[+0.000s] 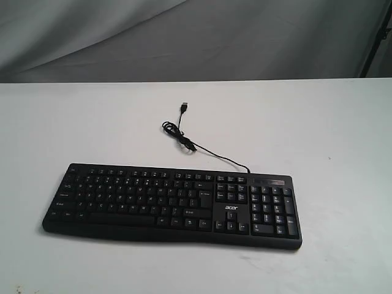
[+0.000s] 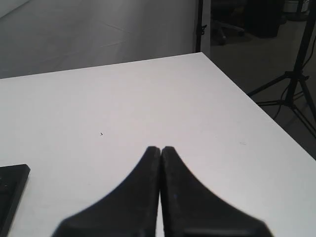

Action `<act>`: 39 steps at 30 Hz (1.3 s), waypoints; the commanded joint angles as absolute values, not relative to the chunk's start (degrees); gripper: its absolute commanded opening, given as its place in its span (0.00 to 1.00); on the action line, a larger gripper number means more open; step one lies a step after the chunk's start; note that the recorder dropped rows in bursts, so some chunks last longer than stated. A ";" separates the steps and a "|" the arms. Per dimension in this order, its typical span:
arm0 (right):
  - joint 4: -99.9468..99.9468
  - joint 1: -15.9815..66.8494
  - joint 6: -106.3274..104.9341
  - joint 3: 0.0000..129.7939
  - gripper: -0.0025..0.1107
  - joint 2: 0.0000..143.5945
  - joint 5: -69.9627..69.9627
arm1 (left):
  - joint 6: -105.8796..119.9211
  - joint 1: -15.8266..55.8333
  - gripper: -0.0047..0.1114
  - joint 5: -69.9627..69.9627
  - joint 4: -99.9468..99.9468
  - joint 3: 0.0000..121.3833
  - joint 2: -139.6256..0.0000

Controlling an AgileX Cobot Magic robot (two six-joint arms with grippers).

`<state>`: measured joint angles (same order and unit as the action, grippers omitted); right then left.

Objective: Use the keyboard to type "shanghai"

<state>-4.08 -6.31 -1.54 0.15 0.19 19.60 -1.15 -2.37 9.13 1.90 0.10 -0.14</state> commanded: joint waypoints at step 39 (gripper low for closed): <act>14.59 -6.81 37.48 7.87 0.02 2.60 -30.67 | -1.31 -2.00 0.04 8.79 1.90 0.00 0.00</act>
